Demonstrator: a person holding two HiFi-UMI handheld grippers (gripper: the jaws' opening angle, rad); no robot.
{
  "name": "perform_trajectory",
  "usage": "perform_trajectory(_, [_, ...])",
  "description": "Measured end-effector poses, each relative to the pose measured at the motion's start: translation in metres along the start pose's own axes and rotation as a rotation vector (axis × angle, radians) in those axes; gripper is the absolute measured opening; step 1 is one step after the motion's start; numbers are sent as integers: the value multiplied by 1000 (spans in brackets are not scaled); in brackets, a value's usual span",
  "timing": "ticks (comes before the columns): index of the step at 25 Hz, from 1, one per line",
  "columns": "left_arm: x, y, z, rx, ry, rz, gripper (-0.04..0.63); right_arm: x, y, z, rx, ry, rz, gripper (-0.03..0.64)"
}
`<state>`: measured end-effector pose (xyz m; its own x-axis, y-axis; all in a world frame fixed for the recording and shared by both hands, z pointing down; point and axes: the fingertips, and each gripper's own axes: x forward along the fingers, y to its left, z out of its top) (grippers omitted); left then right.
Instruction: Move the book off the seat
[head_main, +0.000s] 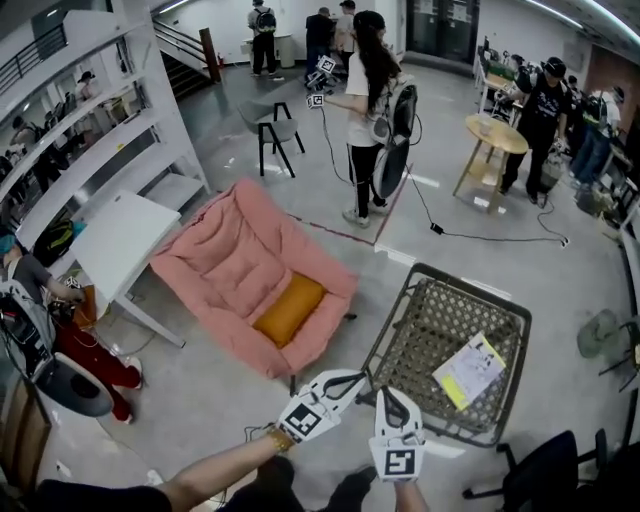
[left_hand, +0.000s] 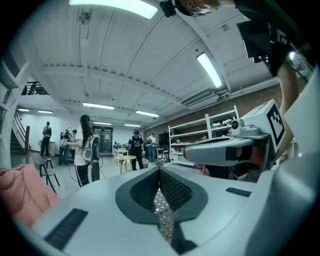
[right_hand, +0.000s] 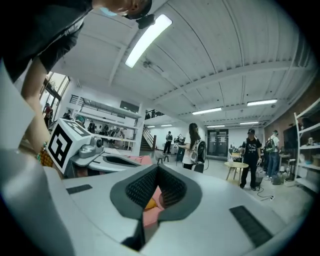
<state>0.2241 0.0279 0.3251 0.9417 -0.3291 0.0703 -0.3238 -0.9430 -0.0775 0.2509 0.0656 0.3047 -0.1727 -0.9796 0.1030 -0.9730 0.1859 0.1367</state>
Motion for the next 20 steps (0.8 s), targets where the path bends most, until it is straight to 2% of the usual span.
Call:
perform_trajectory(6, [-1, 26, 22, 32, -25, 32, 0, 24, -12, 37, -12, -96, -35, 13])
perform_trajectory(9, [-6, 32, 32, 44, -28, 42, 0, 26, -9, 51, -48, -115, -24, 12])
perform_trajectory(15, [-20, 31, 52, 50, -38, 46, 0, 13, -7, 65, -58, -82, -11, 12])
perform_trajectory(17, [-23, 32, 58, 54, -38, 44, 0, 11, -7, 76, -43, -106, -20, 12])
perform_trajectory(20, [-26, 32, 60, 55, -31, 42, 0, 10, -4, 74, -59, -66, -14, 12])
